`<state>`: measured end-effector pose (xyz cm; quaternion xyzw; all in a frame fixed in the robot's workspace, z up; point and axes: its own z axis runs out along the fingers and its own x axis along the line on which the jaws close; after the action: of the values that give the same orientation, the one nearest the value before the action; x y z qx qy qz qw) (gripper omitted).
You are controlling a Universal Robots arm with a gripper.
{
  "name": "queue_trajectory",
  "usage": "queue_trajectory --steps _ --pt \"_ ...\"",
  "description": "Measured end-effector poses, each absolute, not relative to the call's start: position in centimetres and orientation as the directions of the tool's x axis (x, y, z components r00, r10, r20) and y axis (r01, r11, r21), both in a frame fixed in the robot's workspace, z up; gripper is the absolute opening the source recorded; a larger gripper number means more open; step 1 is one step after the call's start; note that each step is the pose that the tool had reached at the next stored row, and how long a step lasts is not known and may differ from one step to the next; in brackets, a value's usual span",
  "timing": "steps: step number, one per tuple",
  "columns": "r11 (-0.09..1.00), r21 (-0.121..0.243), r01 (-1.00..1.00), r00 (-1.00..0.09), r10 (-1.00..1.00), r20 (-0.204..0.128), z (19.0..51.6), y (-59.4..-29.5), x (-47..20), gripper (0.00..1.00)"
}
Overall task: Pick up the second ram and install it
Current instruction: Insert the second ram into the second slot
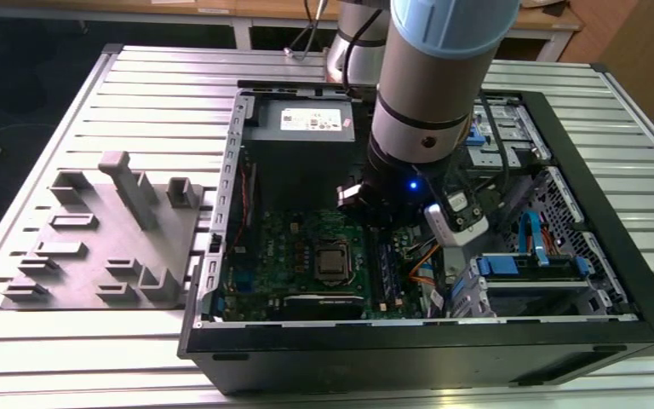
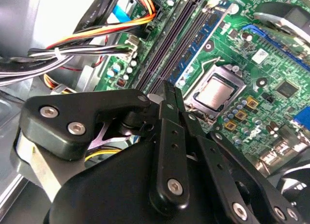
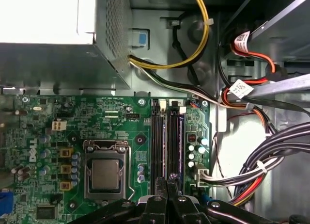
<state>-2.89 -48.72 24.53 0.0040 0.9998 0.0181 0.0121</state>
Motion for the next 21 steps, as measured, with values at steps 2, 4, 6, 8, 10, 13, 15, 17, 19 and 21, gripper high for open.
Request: queue_trajectory --steps 2,4,6,8,10,13,15,17,19,21 --pt "0.999 0.036 0.008 -1.0 0.009 -0.024 24.2 -48.7 -2.9 0.08" --pt "0.999 0.036 0.008 -1.0 0.009 -0.024 24.1 -48.5 -2.9 0.08" --pt "0.999 0.036 0.008 -1.0 0.009 -0.024 23.9 -48.5 -2.9 0.08" --pt "0.999 0.036 0.008 -1.0 0.008 -0.024 23.7 -48.4 -2.9 0.08" --pt "0.999 0.036 0.008 -1.0 0.009 -0.024 23.5 -48.4 -2.9 0.08" --pt "0.999 0.036 0.008 -1.0 0.009 -0.024 23.4 -48.3 -2.9 0.08" --pt "0.999 0.036 0.008 -1.0 0.008 -0.024 23.3 -48.3 -2.9 0.08" --pt "0.999 0.036 0.008 -1.0 0.009 -0.024 23.3 -48.3 -2.9 0.08" --pt "0.999 0.036 0.008 -1.0 0.009 -0.024 23.3 -48.3 -2.9 0.08" --pt "0.999 0.036 0.008 -1.0 0.009 -0.024 23.3 -48.3 -2.9 0.08"
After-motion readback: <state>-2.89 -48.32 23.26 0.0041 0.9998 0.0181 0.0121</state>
